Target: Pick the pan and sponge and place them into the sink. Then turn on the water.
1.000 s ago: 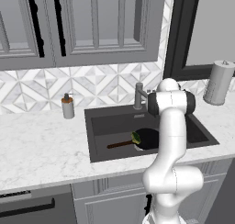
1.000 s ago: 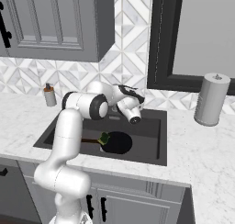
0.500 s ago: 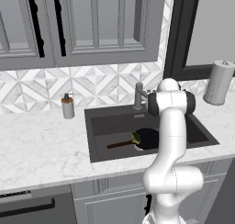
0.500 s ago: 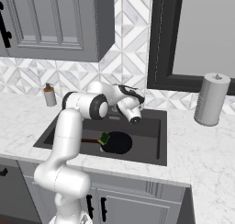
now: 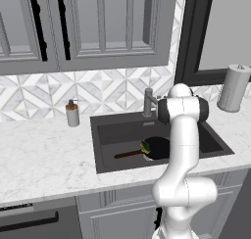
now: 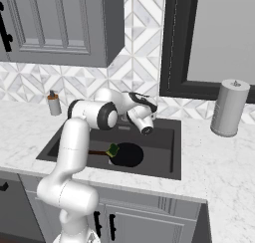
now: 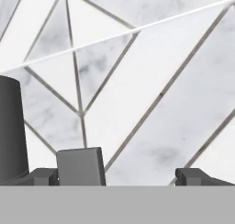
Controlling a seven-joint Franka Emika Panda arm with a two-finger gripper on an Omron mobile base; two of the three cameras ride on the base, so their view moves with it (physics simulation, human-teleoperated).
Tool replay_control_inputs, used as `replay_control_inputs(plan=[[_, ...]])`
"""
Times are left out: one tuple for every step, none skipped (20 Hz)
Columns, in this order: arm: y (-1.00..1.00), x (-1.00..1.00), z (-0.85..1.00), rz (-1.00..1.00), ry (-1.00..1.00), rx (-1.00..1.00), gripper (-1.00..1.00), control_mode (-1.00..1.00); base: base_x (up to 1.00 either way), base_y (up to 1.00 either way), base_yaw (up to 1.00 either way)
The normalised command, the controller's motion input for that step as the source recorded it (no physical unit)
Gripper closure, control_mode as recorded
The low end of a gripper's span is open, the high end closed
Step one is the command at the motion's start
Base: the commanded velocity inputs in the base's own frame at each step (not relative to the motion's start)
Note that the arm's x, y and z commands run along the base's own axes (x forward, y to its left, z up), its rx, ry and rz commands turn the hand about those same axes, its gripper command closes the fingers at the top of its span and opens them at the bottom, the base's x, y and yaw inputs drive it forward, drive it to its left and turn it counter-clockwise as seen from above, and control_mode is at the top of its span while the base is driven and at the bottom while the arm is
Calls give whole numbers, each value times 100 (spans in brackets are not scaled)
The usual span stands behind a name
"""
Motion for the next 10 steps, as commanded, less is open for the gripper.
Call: replay_control_inputs(plan=[[-2, 0, 0, 0, 0, 0, -100, -100, 0, 0, 0], [-2, 0, 0, 0, 0, 0, -100, -100, 0, 0, 0], [-4, 0, 0, 0, 0, 0, -100, -100, 0, 0, 0], [-6, 0, 0, 0, 0, 0, -100, -100, 0, 0, 0], [-8, 0, 0, 0, 0, 0, -100, -100, 0, 0, 0], [-11, 0, 0, 0, 0, 0, -100, -100, 0, 0, 0], [-19, 0, 0, -1, 0, 0, -100, -100, 0, 0, 0], [-19, 0, 0, -1, 0, 0, -100, -100, 0, 0, 0], [-19, 0, 0, -1, 0, 0, -100, -100, 0, 0, 0], [-21, 0, 0, -1, 0, 0, -100, -100, 0, 0, 0]])
